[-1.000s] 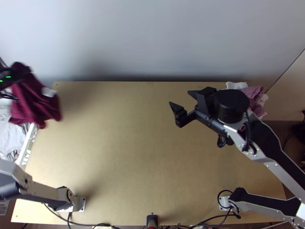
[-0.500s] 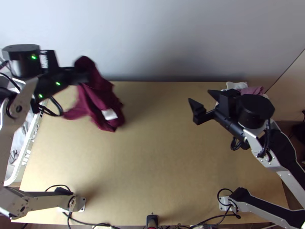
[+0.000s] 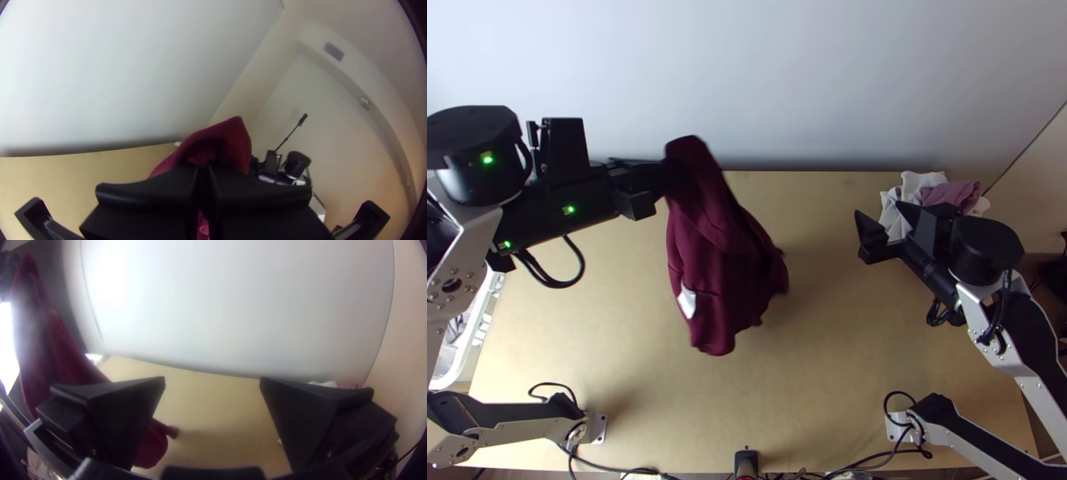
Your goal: Fold the t-shirt
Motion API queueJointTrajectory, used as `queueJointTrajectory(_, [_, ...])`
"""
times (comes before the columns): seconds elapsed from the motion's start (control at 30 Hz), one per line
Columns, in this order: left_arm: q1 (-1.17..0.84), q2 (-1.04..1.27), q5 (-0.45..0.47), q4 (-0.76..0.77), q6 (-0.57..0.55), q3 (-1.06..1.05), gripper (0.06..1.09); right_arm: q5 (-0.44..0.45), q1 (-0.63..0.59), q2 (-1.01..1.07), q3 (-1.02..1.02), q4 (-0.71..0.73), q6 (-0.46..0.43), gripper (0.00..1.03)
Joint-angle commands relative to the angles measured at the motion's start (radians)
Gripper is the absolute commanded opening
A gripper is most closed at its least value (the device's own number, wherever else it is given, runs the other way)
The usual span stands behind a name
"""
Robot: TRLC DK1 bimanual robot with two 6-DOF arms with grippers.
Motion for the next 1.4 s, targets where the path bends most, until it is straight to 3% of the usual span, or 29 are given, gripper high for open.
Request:
queueJointTrajectory(0.0, [-0.087,0.047,0.089,0.164,-0.138,0.088,0.09,-0.001,-0.063,-0.080,-0.094,0.016,0.020,0.99])
queueJointTrajectory(0.2, [-0.081,0.071,0.132,0.271,-0.256,0.107,0.09,-0.001,-0.115,-0.153,-0.172,0.016,0.034,0.99])
queueJointTrajectory(0.47, [0.042,-0.005,0.175,0.279,-0.153,-0.240,0.09,-0.002,-0.138,-0.200,-0.238,0.016,0.045,0.99])
queueJointTrajectory(0.63, [-0.002,-0.107,0.178,0.471,-0.138,-0.570,0.09,-0.002,-0.139,-0.200,-0.261,0.035,0.043,0.99])
queueJointTrajectory(0.83, [-0.085,-0.067,0.153,0.563,-0.153,-0.601,0.09,-0.005,-0.146,-0.209,-0.341,0.045,0.046,0.99])
queueJointTrajectory(0.93, [-0.068,-0.032,0.150,0.569,-0.129,-0.588,0.09,-0.090,-0.138,-0.218,-0.409,0.028,0.077,0.99])
queueJointTrajectory(1.1, [0.010,-0.033,0.155,0.566,-0.099,-0.611,0.09,-0.303,-0.120,-0.196,-0.481,0.021,0.217,0.99])
queueJointTrajectory(1.2, [0.048,-0.053,0.161,0.568,-0.096,-0.642,0.09,-0.364,-0.049,-0.118,-0.510,0.036,0.246,0.99])
queueJointTrajectory(1.37, [0.107,-0.082,0.184,0.571,-0.096,-0.670,0.09,-0.376,0.114,0.058,-0.515,0.140,0.238,0.99])
